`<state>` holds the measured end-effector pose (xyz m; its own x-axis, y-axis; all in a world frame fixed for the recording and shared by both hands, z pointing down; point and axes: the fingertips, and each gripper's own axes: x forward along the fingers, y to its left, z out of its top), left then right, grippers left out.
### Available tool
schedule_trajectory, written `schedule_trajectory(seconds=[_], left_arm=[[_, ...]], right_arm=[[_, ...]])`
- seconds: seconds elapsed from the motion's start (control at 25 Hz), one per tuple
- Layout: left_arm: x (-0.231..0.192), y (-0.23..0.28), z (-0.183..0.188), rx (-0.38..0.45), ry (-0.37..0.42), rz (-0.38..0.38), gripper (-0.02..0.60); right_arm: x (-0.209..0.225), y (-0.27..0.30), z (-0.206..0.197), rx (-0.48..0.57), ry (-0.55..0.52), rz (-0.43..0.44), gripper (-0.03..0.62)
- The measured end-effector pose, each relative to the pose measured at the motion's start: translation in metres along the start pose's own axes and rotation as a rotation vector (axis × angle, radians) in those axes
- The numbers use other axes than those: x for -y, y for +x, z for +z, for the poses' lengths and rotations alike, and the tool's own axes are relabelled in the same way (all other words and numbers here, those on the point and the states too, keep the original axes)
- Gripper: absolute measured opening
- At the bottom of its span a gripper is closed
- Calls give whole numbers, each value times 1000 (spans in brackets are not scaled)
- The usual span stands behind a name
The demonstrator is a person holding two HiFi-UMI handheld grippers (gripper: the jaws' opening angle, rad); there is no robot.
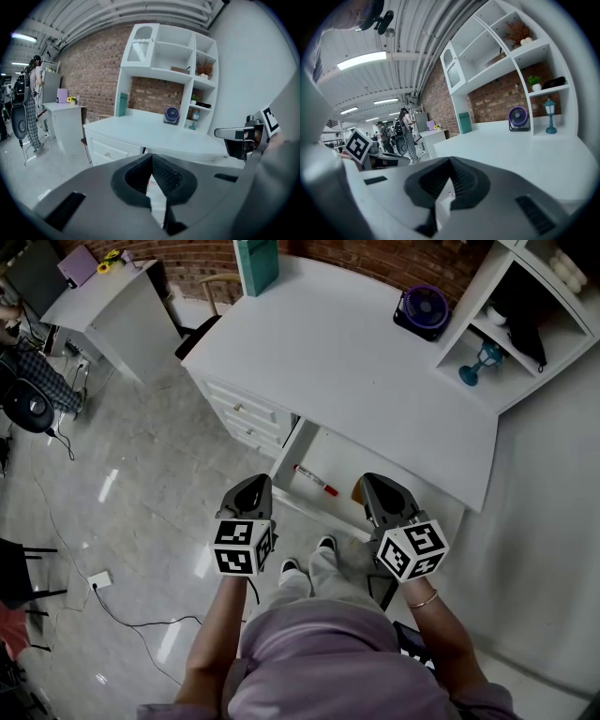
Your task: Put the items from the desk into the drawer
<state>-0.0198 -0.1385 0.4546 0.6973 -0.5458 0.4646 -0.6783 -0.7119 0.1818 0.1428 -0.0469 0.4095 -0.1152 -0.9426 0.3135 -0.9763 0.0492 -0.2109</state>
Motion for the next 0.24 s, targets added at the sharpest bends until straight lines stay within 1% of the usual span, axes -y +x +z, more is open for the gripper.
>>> schedule_trajectory(seconds=[0.24], left_arm=[[1, 1, -1, -6, 2, 3, -2]], right_arm=[[1, 1, -2, -7, -1, 6, 3]])
